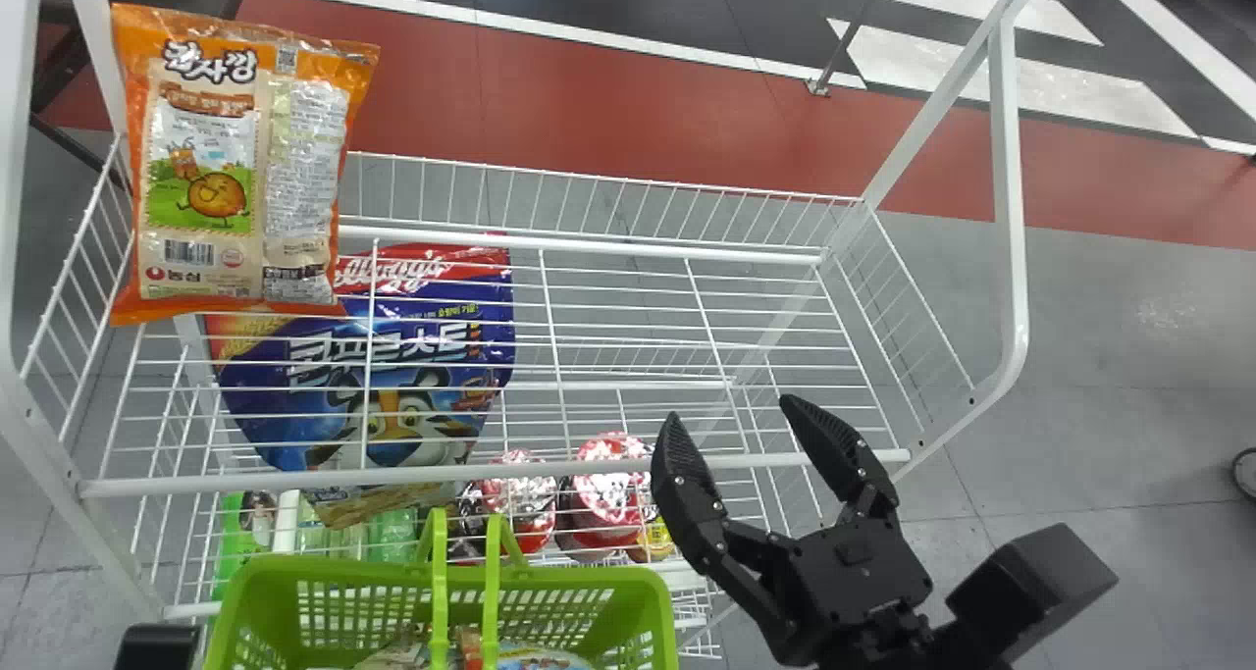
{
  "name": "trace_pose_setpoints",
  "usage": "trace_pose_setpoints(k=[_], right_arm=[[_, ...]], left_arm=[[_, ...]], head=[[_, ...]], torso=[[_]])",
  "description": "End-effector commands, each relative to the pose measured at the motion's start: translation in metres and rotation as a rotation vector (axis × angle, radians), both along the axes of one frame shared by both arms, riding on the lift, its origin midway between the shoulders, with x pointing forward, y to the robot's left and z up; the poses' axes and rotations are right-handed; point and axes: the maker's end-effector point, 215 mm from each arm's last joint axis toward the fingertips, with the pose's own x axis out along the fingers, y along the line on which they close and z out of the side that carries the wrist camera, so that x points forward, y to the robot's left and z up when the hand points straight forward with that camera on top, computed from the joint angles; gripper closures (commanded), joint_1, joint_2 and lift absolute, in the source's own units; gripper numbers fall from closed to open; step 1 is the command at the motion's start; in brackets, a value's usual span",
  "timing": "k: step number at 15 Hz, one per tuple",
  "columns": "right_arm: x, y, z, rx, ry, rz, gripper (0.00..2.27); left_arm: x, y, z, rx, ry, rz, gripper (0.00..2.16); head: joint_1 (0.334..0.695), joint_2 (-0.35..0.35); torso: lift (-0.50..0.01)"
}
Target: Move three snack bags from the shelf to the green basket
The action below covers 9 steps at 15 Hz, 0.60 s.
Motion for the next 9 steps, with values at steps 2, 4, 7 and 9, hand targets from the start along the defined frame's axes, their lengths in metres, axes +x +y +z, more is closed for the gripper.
trace_pose_setpoints(k=[2, 4, 7, 9], right_arm=[[-0.0007, 0.0000, -0.0012, 0.001, 0.000, -0.001, 0.06], [-0.0008, -0.0004, 0.0020, 0.000, -0.012, -0.003, 0.06], [-0.0013, 0.0009, 0.0075, 0.003, -0.032, -0.002, 0.06], [-0.0023, 0.0010, 0.0066, 0.003, -0.037, -0.003, 0.06]], left_arm=[[0.0001, 0.0004, 0.0007, -0.002, -0.004, 0.000, 1.92], [0.0005, 0.0004, 0.0017, -0.005, -0.011, 0.001, 1.92], [-0.0009, 0.0003, 0.0029, -0.007, -0.011, 0.001, 1.92], [-0.0008, 0.0003, 0.0025, -0.006, -0.011, 0.001, 1.92]], head=[[0.695, -0.350], [0.695, -0.350], [0.695, -0.350], [0.695, -0.350]], torso=[[-0.048], [-0.048], [-0.048], [-0.048]])
